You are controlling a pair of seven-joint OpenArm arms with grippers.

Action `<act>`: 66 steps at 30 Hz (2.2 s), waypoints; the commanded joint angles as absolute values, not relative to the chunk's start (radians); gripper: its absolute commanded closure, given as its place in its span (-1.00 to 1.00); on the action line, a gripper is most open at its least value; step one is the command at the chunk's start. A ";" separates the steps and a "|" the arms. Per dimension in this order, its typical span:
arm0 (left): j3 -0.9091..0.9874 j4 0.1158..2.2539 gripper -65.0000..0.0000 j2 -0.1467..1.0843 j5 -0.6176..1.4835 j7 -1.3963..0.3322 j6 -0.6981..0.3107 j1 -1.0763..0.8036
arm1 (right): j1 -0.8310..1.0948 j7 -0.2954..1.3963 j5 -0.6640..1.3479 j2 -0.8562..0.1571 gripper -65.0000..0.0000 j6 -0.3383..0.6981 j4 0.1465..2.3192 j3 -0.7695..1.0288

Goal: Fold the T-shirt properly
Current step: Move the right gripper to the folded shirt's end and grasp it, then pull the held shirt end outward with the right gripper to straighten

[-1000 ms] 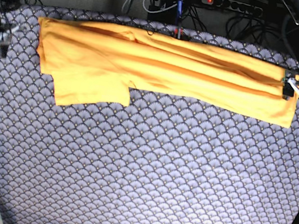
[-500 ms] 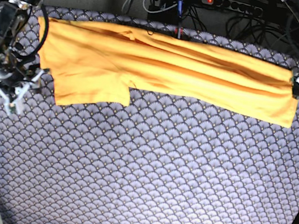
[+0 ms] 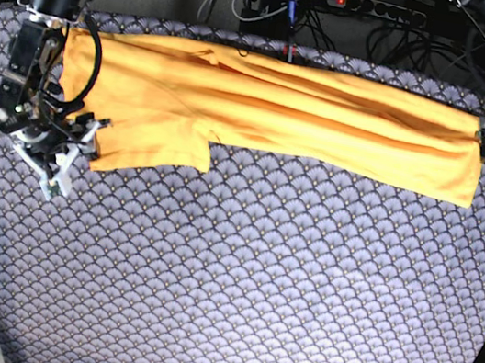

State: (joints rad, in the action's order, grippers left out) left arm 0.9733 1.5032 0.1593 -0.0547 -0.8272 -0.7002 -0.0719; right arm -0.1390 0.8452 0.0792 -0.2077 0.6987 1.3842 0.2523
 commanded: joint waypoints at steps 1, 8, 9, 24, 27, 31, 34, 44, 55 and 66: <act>0.974 1.521 -0.75 0.174 -0.047 -0.809 -0.698 -0.065 | -0.168 0.828 0.087 -0.220 0.02 0.698 1.379 0.255; 0.975 1.521 -0.75 0.174 -0.047 -0.811 -0.698 -0.065 | -0.219 0.776 0.085 -0.225 0.02 0.698 1.280 0.254; 0.975 1.521 -0.75 0.174 -0.047 -0.811 -0.698 -0.065 | -0.228 0.774 0.085 -0.225 0.02 0.698 1.265 0.254; 0.977 1.520 -0.75 0.174 -0.047 -0.811 -0.698 -0.064 | -0.234 0.777 0.088 -0.219 0.04 0.698 1.248 0.143; 0.975 1.520 -0.75 0.174 -0.047 -0.811 -0.698 -0.064 | -0.234 0.774 0.088 -0.222 0.10 0.698 1.250 0.143; 0.974 1.520 -0.75 0.174 -0.047 -0.811 -0.698 -0.064 | -0.243 0.774 0.087 -0.225 0.57 0.698 1.250 0.143; 0.974 1.520 -0.75 0.174 -0.047 -0.811 -0.698 -0.064 | -0.243 0.774 0.087 -0.226 0.97 0.698 1.250 0.142; 0.974 1.521 -0.75 0.174 -0.047 -0.811 -0.698 -0.064 | -0.130 0.796 0.087 -0.226 1.00 0.698 1.586 0.142; 0.978 1.521 -0.75 0.183 -0.047 -0.811 -0.698 -0.067 | 0.177 0.822 0.093 -0.259 1.00 0.698 1.968 0.147; 0.978 1.521 -0.75 0.185 -0.047 -0.811 -0.698 -0.071 | 0.467 0.526 0.088 -0.305 1.00 0.698 1.980 0.151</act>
